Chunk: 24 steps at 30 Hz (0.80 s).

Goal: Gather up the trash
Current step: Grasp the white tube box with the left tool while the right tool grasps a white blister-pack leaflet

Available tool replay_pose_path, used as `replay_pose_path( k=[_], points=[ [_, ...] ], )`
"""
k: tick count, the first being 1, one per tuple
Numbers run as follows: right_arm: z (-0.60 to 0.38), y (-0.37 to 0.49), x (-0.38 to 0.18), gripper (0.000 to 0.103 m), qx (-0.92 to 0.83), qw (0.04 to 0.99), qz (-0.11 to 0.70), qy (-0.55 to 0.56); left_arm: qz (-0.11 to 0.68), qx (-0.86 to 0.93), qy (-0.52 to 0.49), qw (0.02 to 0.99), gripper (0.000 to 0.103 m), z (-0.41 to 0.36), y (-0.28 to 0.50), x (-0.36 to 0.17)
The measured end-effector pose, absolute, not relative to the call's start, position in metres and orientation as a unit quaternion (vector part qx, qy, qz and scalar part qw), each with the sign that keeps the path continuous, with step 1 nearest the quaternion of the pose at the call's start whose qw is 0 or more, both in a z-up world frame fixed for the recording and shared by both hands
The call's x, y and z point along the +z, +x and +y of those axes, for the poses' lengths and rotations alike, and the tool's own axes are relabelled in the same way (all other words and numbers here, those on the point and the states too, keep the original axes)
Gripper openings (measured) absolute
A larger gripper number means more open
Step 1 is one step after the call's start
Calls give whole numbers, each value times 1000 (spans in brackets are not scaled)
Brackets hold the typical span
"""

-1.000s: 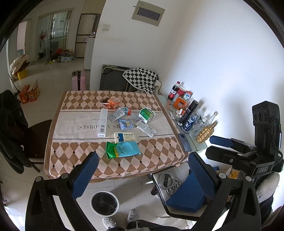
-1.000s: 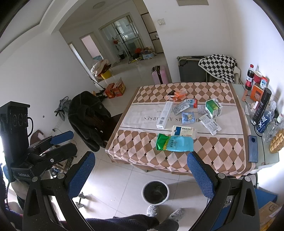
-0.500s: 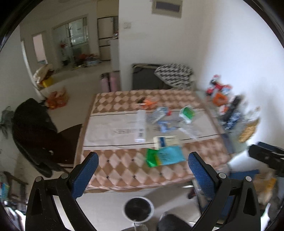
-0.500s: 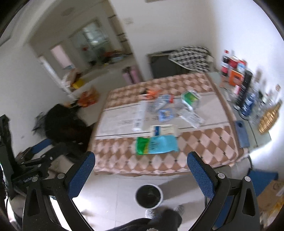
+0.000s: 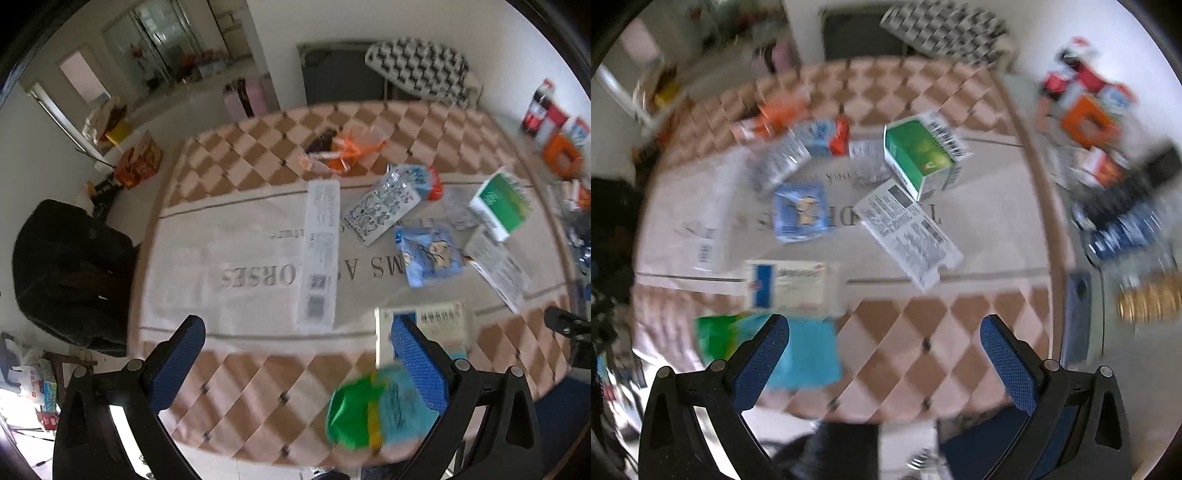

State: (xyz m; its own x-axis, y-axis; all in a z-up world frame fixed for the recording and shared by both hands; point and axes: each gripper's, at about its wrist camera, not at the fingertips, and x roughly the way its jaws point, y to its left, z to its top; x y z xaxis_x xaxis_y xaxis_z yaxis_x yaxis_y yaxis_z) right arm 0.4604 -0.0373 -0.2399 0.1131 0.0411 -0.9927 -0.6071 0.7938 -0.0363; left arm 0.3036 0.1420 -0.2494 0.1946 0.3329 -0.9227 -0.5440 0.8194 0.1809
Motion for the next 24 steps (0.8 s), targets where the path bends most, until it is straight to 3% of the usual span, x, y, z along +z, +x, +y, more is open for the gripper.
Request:
replay_pose_path(
  k=[10, 16, 17, 19, 21, 22, 24],
  points=[
    [17, 539, -373, 103, 246, 589, 676, -368, 635, 285, -57, 716, 102, 186, 385, -343],
    [27, 559, -398, 103, 265, 555, 693, -376, 670, 244, -81, 697, 100, 202, 409, -377],
    [26, 561, -399, 103, 265, 552, 697, -373, 672, 234, -91, 697, 97, 204, 412, -379],
    [22, 566, -401, 101, 265, 556, 706, -349, 679, 218, -110, 693, 58, 207, 415, -384],
    [15, 572, -402, 97, 254, 570, 714, -316, 675, 214, -129, 694, 48, 210, 416, -381],
    [9, 576, -400, 90, 239, 586, 718, -289, 675, 218, -127, 694, 43, 211, 414, -378],
    [-6, 585, -397, 89, 216, 593, 752, -189, 675, 221, -140, 690, 43, 211, 408, -373]
  ],
)
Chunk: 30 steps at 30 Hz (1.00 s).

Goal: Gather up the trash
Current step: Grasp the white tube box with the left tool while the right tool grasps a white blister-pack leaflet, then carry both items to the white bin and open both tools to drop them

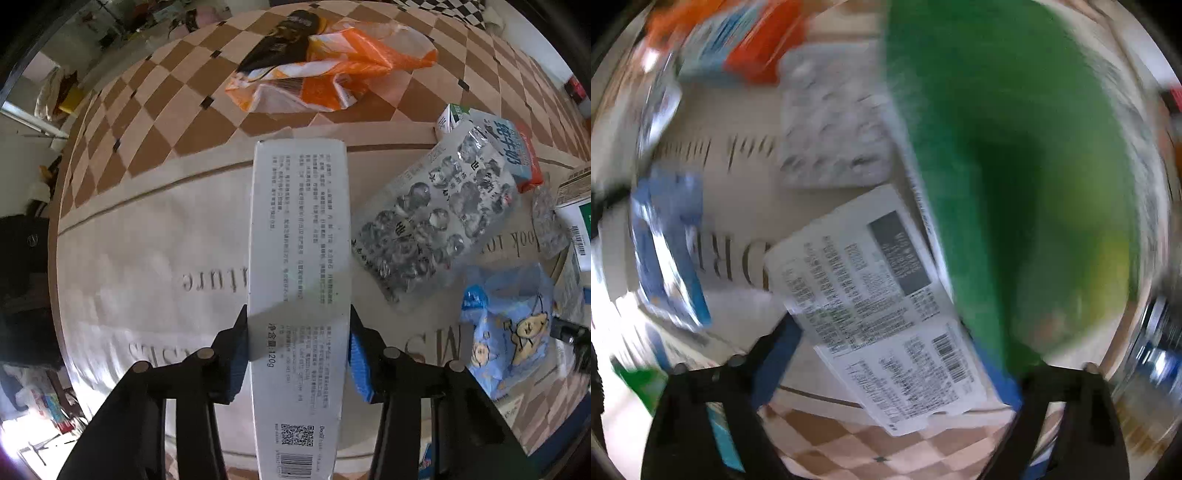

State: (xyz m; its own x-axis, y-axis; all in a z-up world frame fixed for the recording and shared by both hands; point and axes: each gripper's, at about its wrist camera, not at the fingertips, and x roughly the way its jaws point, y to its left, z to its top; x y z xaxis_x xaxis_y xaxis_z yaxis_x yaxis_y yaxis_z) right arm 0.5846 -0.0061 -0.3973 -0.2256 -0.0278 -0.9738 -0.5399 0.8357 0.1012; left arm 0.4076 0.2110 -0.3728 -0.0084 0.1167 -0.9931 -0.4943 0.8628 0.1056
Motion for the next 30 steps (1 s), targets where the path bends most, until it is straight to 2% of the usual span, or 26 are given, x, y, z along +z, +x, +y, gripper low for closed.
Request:
replay_pose_path(
  k=[2, 4, 9, 13, 16, 17, 18, 25, 30],
  points=[
    [-18, 590, -395, 90, 203, 592, 773, -105, 677, 231, -166, 678, 43, 209, 390, -368],
    [-20, 590, -389, 90, 213, 595, 771, -80, 680, 245, -187, 665, 43, 206, 371, -365],
    [-12, 572, -399, 94, 218, 607, 746, -169, 679, 262, -202, 655, 46, 203, 358, -367],
    [-2, 547, -417, 97, 218, 622, 713, -239, 676, 267, -185, 661, 43, 199, 363, -368],
    [-2, 526, -416, 92, 214, 645, 696, -234, 669, 269, -172, 671, 42, 177, 363, -364],
    [-3, 523, -415, 81, 214, 650, 692, -232, 666, 269, -174, 674, 42, 170, 359, -361],
    [-5, 521, -411, 77, 213, 656, 687, -228, 662, 271, -173, 677, 42, 168, 353, -353],
    [-35, 506, -383, 77, 200, 676, 687, -174, 624, 288, -159, 709, 42, 136, 338, -297],
    [-54, 474, -326, 77, 222, 709, 660, -114, 581, 289, -161, 744, 42, 115, 296, -241]
  ],
)
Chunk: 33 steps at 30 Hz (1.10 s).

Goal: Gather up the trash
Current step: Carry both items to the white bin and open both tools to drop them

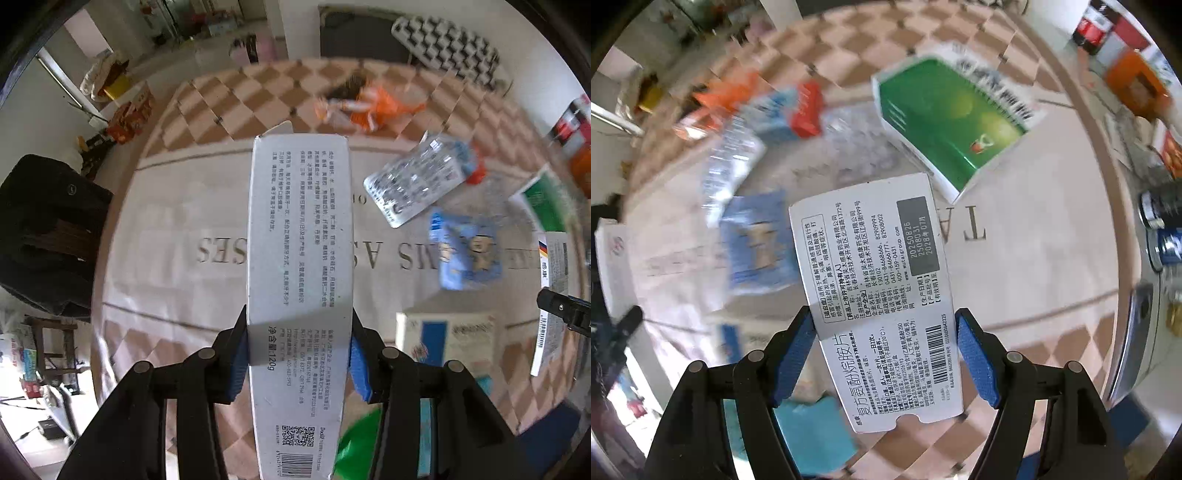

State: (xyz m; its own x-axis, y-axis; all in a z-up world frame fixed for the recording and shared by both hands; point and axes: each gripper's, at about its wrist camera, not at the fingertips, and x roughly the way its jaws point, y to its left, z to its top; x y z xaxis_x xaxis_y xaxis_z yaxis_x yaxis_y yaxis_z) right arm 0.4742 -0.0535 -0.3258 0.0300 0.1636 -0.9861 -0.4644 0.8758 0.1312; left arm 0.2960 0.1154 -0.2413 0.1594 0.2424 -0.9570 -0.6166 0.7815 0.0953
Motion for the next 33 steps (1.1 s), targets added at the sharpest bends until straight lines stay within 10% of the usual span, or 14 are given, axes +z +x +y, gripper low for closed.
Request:
replay_pose_path(
  k=[7, 16, 22, 33],
  points=[
    [-64, 362, -207, 77, 266, 740, 617, -44, 522, 266, -141, 798, 42, 107, 199, -194],
    [-98, 189, -213, 77, 275, 706, 653, 9, 540, 209, -173, 797, 42, 78, 64, -199],
    [-120, 118, -295, 77, 251, 655, 712, -26, 606, 178, -219, 743, 42, 51, 0, -273],
    [-143, 56, -566, 77, 191, 568, 796, -86, 692, 139, -350, 616, 43, 60, -10, -566]
  ],
)
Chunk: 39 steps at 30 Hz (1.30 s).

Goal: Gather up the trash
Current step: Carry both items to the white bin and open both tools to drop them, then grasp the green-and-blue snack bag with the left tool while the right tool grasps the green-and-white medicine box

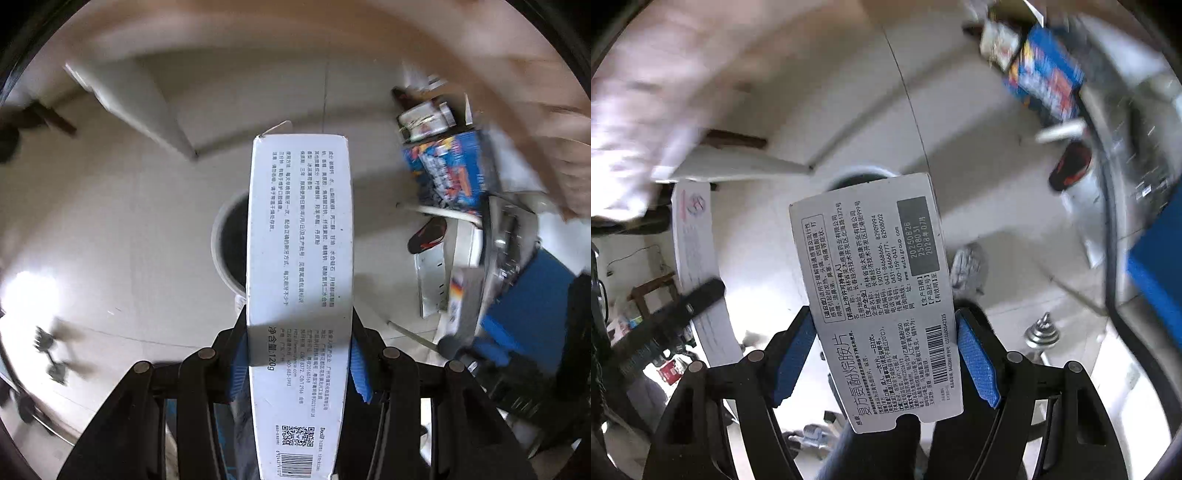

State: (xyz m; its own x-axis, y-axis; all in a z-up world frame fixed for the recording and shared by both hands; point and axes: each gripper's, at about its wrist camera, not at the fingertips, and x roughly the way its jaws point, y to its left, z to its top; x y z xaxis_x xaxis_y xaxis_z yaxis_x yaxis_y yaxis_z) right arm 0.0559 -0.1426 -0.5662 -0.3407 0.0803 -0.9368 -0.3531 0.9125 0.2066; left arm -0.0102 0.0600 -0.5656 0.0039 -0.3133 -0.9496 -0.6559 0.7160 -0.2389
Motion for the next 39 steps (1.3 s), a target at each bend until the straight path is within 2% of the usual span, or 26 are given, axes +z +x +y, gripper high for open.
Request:
replay_pose_path(
  k=[3, 6, 8, 9, 10, 12, 14, 15, 22, 28, 39],
  points=[
    [-140, 53, -639, 77, 180, 556, 807, -81, 703, 117, -397, 578, 44, 66, -3, -646],
    [-132, 52, -697, 77, 174, 548, 815, -76, 722, 106, -390, 562, 44, 61, 5, -693],
    [-124, 54, -727, 78, 174, 539, 822, -68, 720, 104, -388, 566, 60, 58, 5, -711],
    [-119, 54, -737, 78, 180, 533, 824, -64, 716, 105, -394, 567, 80, 60, 3, -716],
    [-111, 53, -750, 78, 192, 524, 827, -67, 711, 107, -400, 568, 87, 62, 1, -720],
    [-101, 53, -763, 79, 211, 519, 826, -64, 707, 122, -405, 567, 87, 66, -4, -727],
    [-93, 50, -776, 103, 226, 514, 825, -68, 706, 145, -392, 572, 90, 67, -13, -725],
    [-90, 49, -777, 103, 229, 515, 823, -68, 703, 160, -384, 577, 92, 73, -24, -721],
    [-80, 50, -740, 103, 215, 560, 786, -145, 694, 260, -266, 617, 92, 69, -41, -678],
    [-83, 50, -683, 103, 204, 601, 746, -204, 694, 257, -262, 619, 92, 68, -55, -630],
    [-97, 38, -555, 103, 199, 615, 732, -216, 689, 247, -248, 635, 92, 51, -62, -524]
  ],
)
